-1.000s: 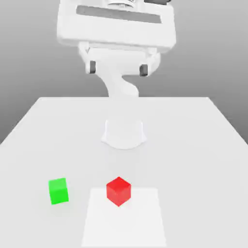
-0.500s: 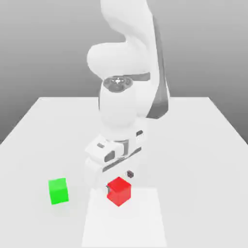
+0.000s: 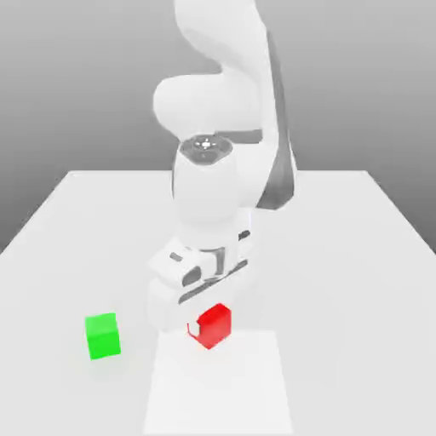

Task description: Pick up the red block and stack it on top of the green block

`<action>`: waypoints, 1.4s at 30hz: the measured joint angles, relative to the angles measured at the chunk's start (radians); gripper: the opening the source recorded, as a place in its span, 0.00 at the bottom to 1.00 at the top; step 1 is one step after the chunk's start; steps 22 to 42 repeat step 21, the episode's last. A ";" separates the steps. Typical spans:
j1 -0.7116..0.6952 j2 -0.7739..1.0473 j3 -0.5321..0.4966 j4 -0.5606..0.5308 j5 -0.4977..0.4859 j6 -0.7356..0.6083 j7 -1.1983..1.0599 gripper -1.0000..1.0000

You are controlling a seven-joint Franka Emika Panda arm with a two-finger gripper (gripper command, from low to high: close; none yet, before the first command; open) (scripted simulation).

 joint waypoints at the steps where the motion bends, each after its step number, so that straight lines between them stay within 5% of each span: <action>1: -0.015 -0.025 -0.009 0.001 -0.011 -0.025 -0.010 0.00; 11: -0.224 -0.086 -0.252 0.095 -0.085 -0.176 -0.389 0.00; 17: -0.236 0.100 -0.228 0.110 0.089 -0.013 -0.541 0.00; 18: -0.247 0.131 -0.210 0.111 0.123 0.014 -0.566 1.00; 42: -0.247 0.131 -0.210 0.111 0.123 0.014 -0.566 1.00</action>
